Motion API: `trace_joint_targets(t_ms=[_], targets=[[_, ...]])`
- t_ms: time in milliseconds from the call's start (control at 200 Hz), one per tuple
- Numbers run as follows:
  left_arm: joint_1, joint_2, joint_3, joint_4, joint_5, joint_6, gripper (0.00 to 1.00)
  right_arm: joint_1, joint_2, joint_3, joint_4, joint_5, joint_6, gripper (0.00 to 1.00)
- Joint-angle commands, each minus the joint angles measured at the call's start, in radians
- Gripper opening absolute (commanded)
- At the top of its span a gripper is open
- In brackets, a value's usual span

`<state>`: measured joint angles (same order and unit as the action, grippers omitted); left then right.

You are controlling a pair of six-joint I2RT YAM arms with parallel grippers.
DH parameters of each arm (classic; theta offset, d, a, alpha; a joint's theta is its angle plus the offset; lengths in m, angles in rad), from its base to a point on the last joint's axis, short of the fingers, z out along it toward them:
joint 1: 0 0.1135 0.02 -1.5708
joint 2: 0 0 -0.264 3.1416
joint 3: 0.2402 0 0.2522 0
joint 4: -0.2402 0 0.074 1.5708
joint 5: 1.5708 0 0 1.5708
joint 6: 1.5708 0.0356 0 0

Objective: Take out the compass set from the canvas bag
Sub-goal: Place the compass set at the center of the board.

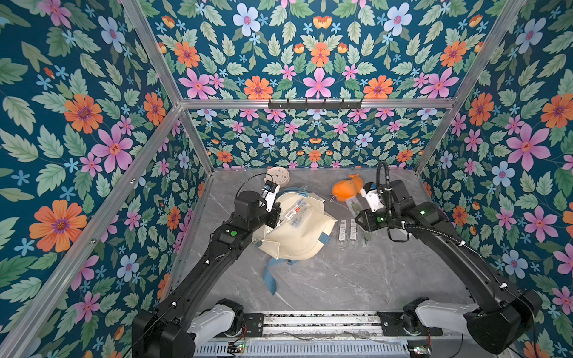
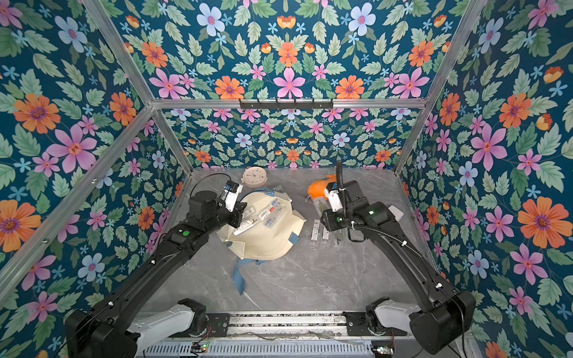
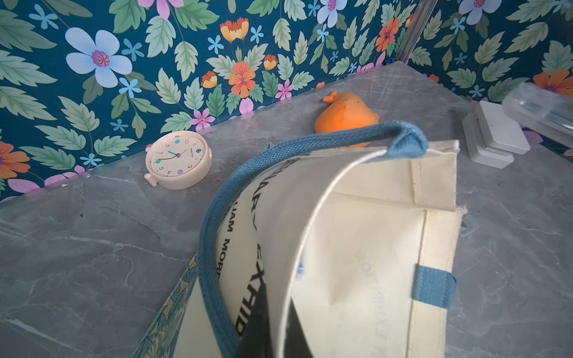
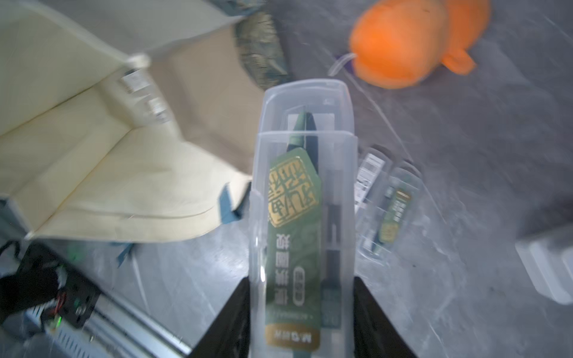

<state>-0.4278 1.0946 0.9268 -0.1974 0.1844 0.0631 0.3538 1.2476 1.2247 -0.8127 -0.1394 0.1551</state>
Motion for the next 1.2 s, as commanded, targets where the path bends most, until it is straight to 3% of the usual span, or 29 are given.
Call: trace_joint_targets(t_ms=[0, 250, 520, 870, 1195], targets=[[0.001, -0.002, 0.009, 0.036, 0.008, 0.006, 0.00, -0.095, 0.023, -0.077, 0.066, -0.022, 0.074, 0.28], [0.001, -0.005, 0.007, 0.037, 0.024, 0.003, 0.00, -0.246, 0.209, -0.187, 0.192, -0.025, 0.088, 0.28], [0.001, -0.022, -0.008, 0.040, 0.022, 0.001, 0.00, -0.266, 0.362, -0.191, 0.235, -0.026, 0.061, 0.31], [0.001, -0.015, -0.006, 0.041, 0.033, 0.001, 0.00, -0.280, 0.369, -0.231, 0.261, 0.000, 0.065, 0.36], [0.001, -0.019, -0.007, 0.042, 0.029, 0.001, 0.00, -0.282, 0.365, -0.248, 0.270, 0.000, 0.065, 0.48]])
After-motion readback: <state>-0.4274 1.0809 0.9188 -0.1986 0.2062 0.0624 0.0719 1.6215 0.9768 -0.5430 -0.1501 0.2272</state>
